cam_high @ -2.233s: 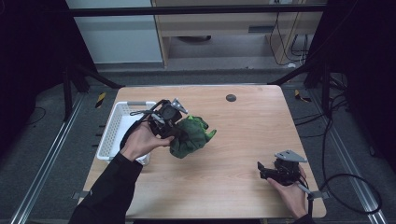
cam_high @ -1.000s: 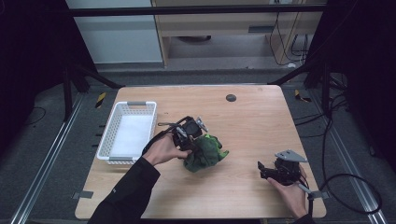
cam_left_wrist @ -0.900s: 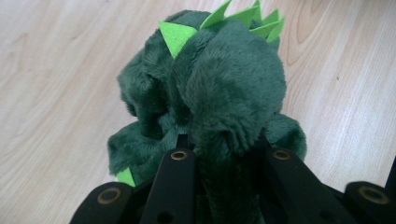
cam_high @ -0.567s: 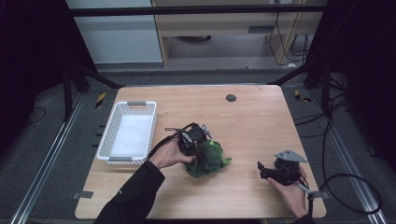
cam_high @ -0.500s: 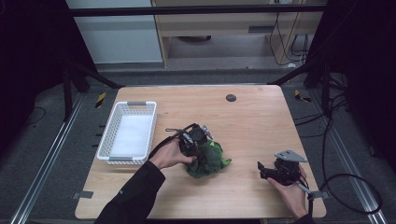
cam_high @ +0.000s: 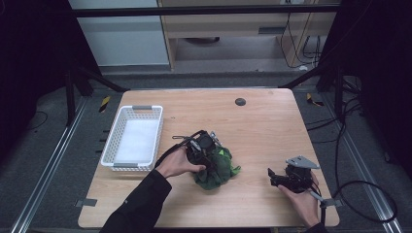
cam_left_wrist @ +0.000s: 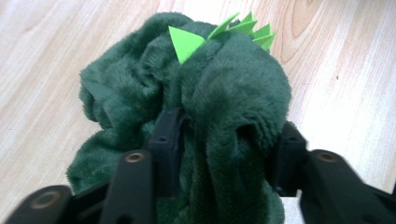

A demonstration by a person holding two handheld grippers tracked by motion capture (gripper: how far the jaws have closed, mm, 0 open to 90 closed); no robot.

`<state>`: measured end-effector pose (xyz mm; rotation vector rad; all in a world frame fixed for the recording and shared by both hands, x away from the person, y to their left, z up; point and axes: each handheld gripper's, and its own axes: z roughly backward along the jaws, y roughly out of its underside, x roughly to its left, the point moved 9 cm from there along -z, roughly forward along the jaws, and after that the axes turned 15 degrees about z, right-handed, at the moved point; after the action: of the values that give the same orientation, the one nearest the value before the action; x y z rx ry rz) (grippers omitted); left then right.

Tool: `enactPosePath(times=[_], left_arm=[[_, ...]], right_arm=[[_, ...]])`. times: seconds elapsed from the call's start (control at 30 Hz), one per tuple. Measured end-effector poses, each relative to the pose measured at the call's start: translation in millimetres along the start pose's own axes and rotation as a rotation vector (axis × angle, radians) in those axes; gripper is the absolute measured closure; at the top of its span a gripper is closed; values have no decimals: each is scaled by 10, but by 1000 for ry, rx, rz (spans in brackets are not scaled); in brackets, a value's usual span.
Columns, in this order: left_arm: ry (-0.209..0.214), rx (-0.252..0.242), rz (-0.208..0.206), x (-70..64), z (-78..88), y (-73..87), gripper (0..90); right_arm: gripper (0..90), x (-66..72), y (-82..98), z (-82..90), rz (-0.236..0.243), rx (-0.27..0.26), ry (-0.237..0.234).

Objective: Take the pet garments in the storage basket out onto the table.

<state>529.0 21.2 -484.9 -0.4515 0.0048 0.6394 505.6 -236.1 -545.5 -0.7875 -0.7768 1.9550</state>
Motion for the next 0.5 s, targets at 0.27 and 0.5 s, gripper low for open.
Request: enactPosePath(times=[0.27, 0.5], left_arm=[[1, -67, -1, -23, 95, -7, 349], [7, -180, 42, -4, 254, -12, 287]], right_arm=[[103, 0, 1, -1, 0, 0, 0], [103, 2, -2, 5, -10, -1, -1]])
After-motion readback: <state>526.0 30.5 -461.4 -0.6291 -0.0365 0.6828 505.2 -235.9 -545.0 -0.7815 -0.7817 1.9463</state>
